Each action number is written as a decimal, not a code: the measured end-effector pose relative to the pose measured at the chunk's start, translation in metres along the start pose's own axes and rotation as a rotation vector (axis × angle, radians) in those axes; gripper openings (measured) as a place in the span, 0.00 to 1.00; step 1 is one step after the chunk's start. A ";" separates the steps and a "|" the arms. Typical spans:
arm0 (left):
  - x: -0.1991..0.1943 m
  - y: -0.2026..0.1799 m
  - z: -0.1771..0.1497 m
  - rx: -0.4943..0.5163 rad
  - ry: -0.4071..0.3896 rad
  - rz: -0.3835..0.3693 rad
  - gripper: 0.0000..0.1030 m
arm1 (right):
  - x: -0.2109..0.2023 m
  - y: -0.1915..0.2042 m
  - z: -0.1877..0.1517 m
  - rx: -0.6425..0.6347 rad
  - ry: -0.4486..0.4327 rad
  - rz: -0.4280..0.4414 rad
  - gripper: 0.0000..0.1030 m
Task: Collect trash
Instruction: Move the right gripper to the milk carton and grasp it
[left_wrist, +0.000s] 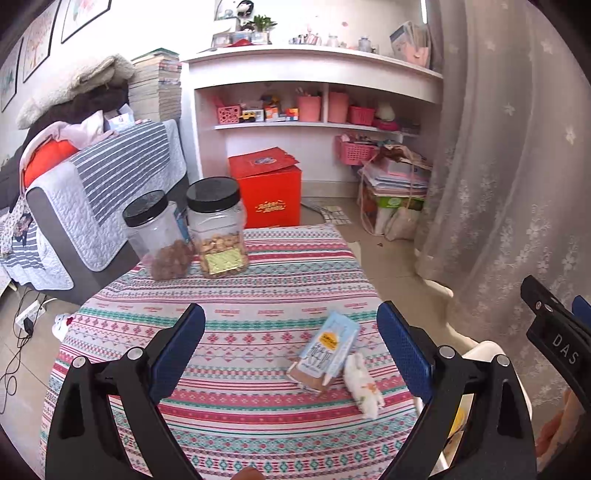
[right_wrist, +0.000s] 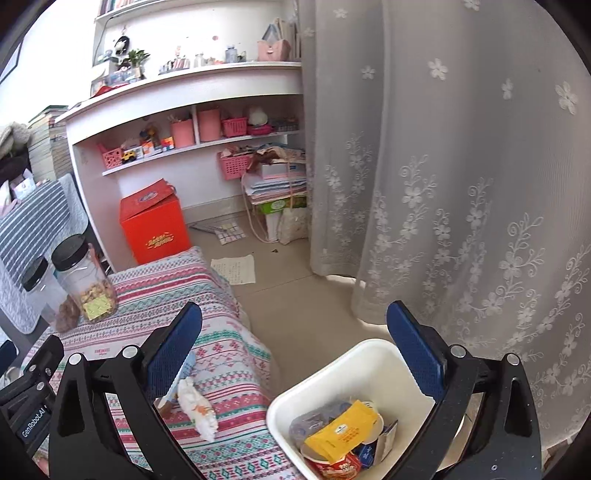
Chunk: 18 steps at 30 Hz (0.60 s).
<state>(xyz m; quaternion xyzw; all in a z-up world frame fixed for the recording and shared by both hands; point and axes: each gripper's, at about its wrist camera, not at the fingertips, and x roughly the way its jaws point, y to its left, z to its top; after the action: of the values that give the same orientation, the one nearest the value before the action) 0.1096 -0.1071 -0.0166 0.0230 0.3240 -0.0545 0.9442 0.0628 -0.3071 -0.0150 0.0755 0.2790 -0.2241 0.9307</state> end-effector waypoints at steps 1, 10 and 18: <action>0.002 0.011 -0.001 -0.006 0.008 0.015 0.89 | 0.005 0.019 -0.002 -0.026 0.008 0.007 0.93; 0.019 0.102 -0.012 -0.078 0.055 0.127 0.89 | 0.044 0.093 -0.022 -0.097 0.144 0.078 0.93; 0.036 0.164 -0.018 -0.174 0.115 0.131 0.89 | 0.089 0.147 -0.045 -0.196 0.283 0.112 0.93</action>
<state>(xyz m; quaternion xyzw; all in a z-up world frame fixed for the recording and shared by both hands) 0.1459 0.0537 -0.0517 -0.0349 0.3787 0.0371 0.9241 0.1743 -0.1977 -0.0992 0.0308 0.4230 -0.1307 0.8961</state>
